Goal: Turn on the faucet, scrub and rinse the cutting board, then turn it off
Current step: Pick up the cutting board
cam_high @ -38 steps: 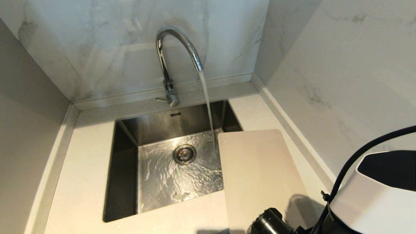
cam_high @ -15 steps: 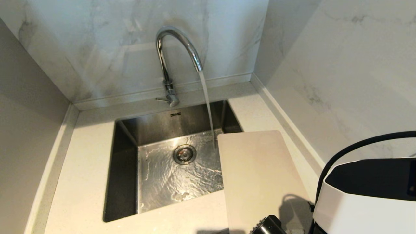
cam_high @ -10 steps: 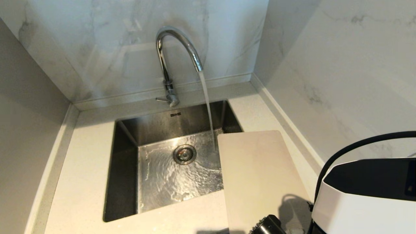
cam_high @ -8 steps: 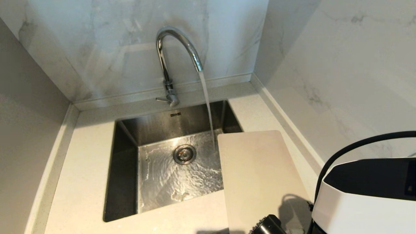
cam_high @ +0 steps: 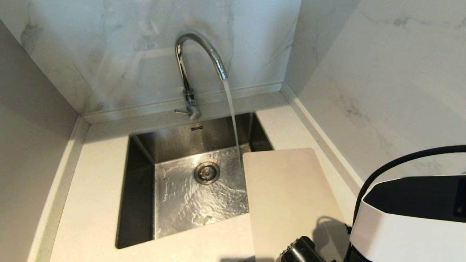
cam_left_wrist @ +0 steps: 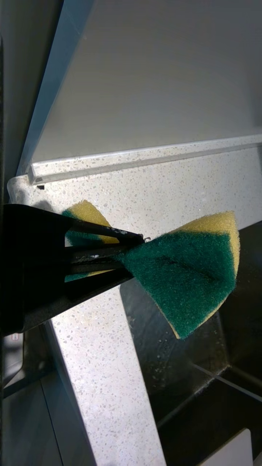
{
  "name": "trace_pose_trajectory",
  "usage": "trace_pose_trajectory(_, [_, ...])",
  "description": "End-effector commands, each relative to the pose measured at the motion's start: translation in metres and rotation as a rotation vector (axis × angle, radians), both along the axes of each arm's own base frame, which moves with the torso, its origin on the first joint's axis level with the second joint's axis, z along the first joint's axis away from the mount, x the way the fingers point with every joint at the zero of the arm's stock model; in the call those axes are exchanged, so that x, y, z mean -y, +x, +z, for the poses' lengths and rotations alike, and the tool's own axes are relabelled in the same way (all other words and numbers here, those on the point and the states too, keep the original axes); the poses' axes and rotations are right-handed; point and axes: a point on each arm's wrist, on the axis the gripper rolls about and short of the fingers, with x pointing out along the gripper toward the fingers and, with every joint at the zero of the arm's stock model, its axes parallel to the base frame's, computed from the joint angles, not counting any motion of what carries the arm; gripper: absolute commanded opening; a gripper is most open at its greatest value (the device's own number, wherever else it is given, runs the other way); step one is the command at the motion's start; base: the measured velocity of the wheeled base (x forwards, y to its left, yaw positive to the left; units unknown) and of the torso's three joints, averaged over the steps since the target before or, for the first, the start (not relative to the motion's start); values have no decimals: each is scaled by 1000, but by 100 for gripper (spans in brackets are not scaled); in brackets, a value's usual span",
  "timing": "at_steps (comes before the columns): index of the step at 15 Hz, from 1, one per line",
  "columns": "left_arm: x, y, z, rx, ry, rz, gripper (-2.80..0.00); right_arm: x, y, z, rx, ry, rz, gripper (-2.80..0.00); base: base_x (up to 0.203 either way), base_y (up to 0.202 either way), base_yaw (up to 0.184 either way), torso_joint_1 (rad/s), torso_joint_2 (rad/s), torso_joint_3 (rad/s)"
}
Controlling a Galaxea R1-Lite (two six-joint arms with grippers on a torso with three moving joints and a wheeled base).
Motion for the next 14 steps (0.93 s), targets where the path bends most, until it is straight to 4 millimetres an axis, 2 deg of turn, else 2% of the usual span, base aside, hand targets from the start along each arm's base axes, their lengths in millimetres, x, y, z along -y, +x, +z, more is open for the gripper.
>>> trace_pose_trajectory(1, [0,0,0,0,0,1,-280,1,1,-1,-2,-7,3,-280,0,0,0,0,0,0])
trace_pose_trajectory(7, [0,0,0,2,0,1,-280,5,-4,6,10,-5,14,-280,0,0,0,0,0,0])
trace_pose_trajectory(10, [0,0,0,1,0,1,-280,8,-8,24,69,15,34,-280,0,0,0,0,0,0])
trace_pose_trajectory(14, [0,0,0,1,0,1,-280,22,-24,49,132,4,39,-280,0,0,0,0,0,0])
